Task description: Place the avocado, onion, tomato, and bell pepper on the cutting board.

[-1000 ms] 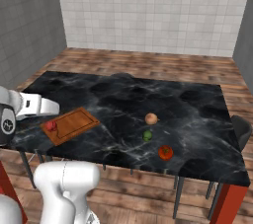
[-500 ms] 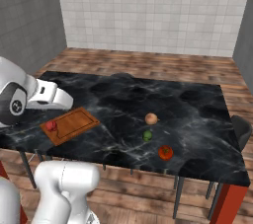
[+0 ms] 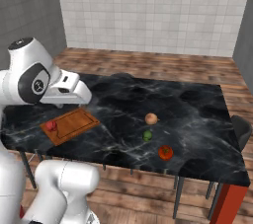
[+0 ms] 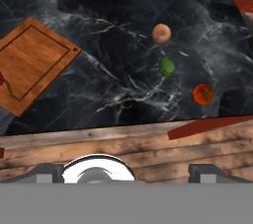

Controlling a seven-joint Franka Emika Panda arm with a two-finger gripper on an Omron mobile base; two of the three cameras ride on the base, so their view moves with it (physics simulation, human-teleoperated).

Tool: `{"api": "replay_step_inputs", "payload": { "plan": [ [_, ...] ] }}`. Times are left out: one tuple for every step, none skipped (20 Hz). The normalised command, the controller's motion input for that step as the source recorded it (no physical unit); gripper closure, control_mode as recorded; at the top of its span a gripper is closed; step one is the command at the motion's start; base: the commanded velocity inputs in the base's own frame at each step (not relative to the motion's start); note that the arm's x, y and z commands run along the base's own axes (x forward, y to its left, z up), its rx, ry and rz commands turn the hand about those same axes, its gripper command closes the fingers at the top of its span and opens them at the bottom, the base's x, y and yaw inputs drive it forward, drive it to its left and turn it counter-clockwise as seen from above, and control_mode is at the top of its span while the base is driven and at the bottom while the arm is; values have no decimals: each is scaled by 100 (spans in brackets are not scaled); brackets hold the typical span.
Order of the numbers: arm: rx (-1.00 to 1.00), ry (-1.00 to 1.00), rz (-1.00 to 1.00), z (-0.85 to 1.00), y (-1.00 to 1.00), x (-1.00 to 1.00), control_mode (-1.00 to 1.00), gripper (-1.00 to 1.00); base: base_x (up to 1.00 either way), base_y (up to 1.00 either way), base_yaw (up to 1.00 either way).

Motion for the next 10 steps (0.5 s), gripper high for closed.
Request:
{"api": "replay_step_inputs", "payload": {
  "plan": [
    [1, 13, 0, -1, -31, 38, -100, -100, 0, 0, 0],
    [0, 12, 0, 0, -35, 34, -100, -100, 0, 0, 0],
    [0, 9, 0, 0, -42, 26, -100, -100, 0, 0, 0],
    [0, 5, 0, 0, -45, 23, -100, -100, 0, 0, 0],
    [0, 6, 0, 0, -46, 24, -100, -100, 0, 0, 0],
    [0, 7, 0, 0, -47, 24, -100, -100, 0, 0, 0],
    [0, 7, 0, 0, -49, 23, -100, -100, 0, 0, 0],
    [0, 6, 0, 0, -50, 20, -100, -100, 0, 0, 0],
    [0, 2, 1, 0, -51, 14, -100, -100, 0, 0, 0],
    [0, 1, 3, 0, -50, 11, -100, -100, 0, 0, 0]
  ]
}}
